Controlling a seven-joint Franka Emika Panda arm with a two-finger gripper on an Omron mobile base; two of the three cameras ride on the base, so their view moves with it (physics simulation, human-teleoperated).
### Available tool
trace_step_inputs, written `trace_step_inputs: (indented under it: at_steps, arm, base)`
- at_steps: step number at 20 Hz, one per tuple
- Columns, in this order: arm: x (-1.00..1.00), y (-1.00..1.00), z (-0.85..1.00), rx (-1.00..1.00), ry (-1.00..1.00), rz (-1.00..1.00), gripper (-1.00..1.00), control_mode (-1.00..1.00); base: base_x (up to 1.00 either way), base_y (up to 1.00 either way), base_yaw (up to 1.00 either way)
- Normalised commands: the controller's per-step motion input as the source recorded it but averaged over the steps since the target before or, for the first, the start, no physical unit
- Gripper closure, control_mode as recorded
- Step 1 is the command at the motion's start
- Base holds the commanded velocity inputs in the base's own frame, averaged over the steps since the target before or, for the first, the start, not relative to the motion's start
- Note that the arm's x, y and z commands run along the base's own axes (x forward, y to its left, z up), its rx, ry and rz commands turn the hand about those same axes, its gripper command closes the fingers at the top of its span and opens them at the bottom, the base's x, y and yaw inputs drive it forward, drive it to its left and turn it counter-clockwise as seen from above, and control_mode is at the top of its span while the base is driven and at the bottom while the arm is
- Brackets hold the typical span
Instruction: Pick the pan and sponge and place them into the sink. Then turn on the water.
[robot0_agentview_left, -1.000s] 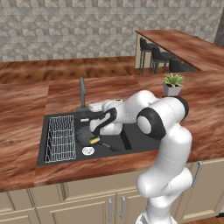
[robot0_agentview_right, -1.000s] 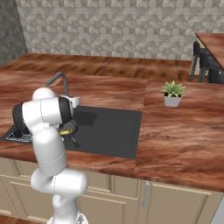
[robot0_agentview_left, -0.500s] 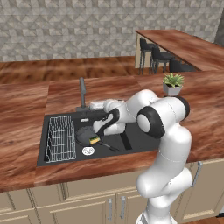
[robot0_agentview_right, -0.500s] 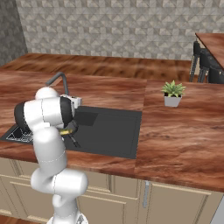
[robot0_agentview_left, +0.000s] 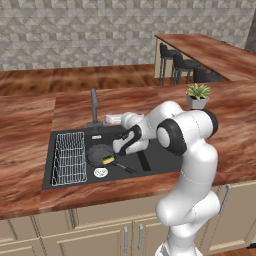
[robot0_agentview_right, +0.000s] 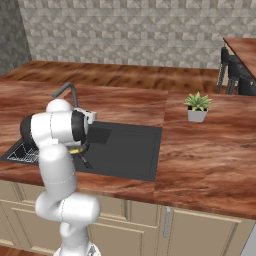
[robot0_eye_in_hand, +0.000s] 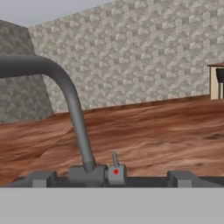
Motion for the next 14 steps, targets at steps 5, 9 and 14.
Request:
trace_step_inputs:
  at_steps: [5,9,14]
  arm:
    - [0.18,0.0,-0.29,0.0,-0.03,-0.01,-1.0,-1.0]
    - [0.23,0.07,-0.37,-0.03,-0.01,-0.03,-1.0,-1.0]
    - [0.22,0.12,-0.33,-0.04,-0.03,-0.03,-1.0,-1.0]
  base:
    - [0.0,0.0,0.0]
    - [0.0,0.0,0.0]
    - [0.0,0.0,0.0]
